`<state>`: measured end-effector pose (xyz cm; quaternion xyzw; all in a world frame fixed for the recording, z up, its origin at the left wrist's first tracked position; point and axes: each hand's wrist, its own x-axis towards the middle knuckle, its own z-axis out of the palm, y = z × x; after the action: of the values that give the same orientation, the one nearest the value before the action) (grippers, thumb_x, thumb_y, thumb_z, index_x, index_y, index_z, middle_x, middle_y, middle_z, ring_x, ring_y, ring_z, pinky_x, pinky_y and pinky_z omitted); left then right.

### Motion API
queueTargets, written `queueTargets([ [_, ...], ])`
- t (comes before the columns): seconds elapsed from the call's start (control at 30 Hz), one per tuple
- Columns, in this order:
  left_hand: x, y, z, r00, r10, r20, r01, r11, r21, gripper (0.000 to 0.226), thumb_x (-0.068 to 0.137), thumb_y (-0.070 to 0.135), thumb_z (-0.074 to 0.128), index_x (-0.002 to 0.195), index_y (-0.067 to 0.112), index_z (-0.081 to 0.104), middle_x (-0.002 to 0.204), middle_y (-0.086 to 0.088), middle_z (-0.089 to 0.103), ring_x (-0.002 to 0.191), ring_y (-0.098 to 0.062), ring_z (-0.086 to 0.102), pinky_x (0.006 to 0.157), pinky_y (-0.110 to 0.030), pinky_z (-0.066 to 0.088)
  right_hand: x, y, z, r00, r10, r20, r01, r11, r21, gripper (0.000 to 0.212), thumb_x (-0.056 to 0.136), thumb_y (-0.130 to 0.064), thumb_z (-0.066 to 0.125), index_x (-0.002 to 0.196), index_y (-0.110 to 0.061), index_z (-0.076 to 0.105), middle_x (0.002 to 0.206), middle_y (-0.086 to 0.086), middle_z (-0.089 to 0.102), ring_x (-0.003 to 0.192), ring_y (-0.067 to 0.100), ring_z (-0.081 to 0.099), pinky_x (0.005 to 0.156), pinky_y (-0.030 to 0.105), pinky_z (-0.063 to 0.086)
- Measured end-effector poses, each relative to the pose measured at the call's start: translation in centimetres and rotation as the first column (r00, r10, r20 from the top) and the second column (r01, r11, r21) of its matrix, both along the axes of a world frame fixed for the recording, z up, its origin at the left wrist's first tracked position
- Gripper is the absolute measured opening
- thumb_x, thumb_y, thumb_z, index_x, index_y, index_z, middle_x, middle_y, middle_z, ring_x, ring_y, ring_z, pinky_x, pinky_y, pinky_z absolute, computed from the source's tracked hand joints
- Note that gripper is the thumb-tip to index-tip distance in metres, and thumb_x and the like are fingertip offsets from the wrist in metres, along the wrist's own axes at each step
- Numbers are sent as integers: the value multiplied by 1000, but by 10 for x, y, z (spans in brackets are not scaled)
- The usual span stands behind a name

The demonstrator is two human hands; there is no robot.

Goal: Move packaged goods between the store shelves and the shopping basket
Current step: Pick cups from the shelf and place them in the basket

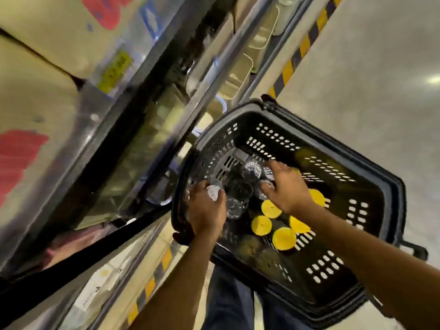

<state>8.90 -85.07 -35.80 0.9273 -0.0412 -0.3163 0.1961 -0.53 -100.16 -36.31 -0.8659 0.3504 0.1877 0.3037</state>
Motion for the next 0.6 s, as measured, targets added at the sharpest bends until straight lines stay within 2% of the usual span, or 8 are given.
queueTargets([
  [0.1,-4,-8,-51,991,127,-51,-127,992,7,56,90,34,60,137,10,44,135,-13,54,122,-29,51,93,-31,41,7,-4,-51,999,-25,-29,25,1000,2,54,86,-30,61,133,-12,43,128,15,51,121,33,46,93,36,41],
  [0.17,-9,-9,-88,978,183,-96,-175,981,86,60,91,35,58,140,4,39,137,-18,51,125,-31,48,97,-32,36,10,-4,-88,998,-36,-55,35,999,-10,56,85,-30,64,132,-8,43,127,16,50,120,34,45,95,38,40],
  [0.23,-16,-5,-121,974,201,-100,-185,971,148,72,92,37,57,146,0,26,147,-20,36,136,-31,34,106,-30,25,13,-2,-118,997,-24,-80,22,1000,-22,62,84,-33,65,134,-6,40,129,18,48,122,34,43,99,39,37],
  [0.3,-23,-3,-145,972,224,-68,-210,962,173,81,90,39,58,149,1,17,152,-20,28,140,-30,27,110,-31,21,14,1,-142,996,3,-92,-8,998,-55,69,83,-38,65,138,-8,37,131,17,47,123,33,41,102,40,32],
  [0.47,-38,-11,-177,944,314,97,-322,944,75,83,83,32,70,145,-5,27,146,-24,36,137,-34,33,110,-33,21,14,14,-182,996,-22,-84,5,980,-198,86,77,-53,66,144,-11,32,134,15,49,125,35,39,104,46,32],
  [0.6,-36,-15,-189,918,361,165,-383,915,128,80,80,31,73,144,2,34,147,-19,35,136,-33,32,109,-35,19,18,22,-190,995,-69,-79,46,966,-256,87,80,-57,61,146,-11,28,138,14,47,129,36,32,105,46,27],
])
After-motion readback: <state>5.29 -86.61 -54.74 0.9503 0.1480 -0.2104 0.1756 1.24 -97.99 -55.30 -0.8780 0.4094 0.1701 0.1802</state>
